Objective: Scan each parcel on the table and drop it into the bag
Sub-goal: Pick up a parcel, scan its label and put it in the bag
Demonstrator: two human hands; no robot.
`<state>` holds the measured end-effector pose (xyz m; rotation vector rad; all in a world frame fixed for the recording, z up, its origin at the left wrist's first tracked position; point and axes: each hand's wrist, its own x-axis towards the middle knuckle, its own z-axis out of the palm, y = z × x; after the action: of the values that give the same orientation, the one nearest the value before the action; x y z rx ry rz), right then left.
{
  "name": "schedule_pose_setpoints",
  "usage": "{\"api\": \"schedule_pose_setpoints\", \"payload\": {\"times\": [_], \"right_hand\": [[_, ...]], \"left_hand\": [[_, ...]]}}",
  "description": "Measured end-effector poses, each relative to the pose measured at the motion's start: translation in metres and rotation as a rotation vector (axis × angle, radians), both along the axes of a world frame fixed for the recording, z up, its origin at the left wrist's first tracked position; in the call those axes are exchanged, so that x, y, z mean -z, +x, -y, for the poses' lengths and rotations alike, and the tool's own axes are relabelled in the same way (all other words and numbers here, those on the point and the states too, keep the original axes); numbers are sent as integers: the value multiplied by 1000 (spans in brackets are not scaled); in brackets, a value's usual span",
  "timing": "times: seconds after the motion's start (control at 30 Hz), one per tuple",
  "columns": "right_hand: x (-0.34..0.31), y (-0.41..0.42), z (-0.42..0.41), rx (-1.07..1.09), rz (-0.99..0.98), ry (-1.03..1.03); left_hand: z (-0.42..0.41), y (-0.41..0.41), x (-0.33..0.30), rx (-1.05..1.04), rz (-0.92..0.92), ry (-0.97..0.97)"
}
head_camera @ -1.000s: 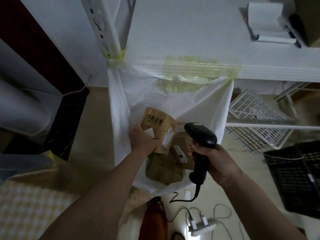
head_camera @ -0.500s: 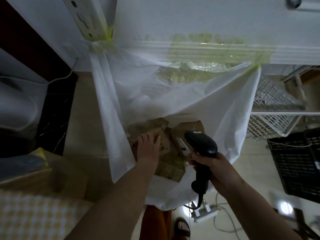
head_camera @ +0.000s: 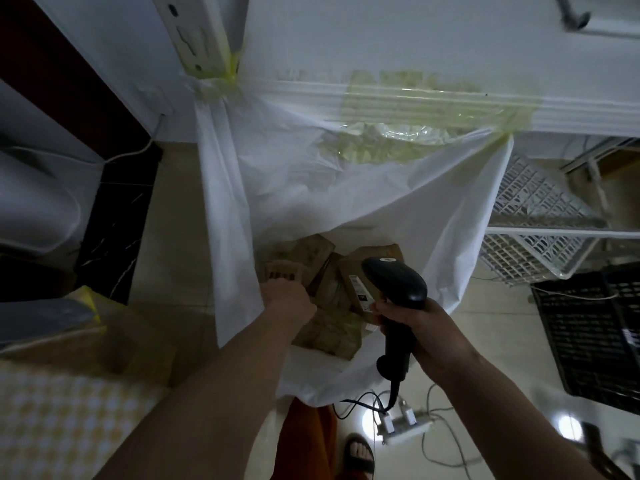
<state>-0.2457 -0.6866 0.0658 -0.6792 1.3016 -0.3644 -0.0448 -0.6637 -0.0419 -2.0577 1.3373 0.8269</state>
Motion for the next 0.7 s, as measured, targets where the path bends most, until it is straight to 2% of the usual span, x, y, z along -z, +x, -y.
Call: {"api": "schedule_pose_setpoints", "payload": {"times": [0.4,0.6,0.7], "right_hand": [[-43,6,-37,-144,90,-88],[-66,-13,-92,-309,141,-146],[-79,-20,-130,-422,158,-151]], "left_hand": [[-57,-31,-74,-115,-105,-300],[-142,-52,-129,-224,-21,-454],[-202,-64,-141,-339,10,-455]]}}
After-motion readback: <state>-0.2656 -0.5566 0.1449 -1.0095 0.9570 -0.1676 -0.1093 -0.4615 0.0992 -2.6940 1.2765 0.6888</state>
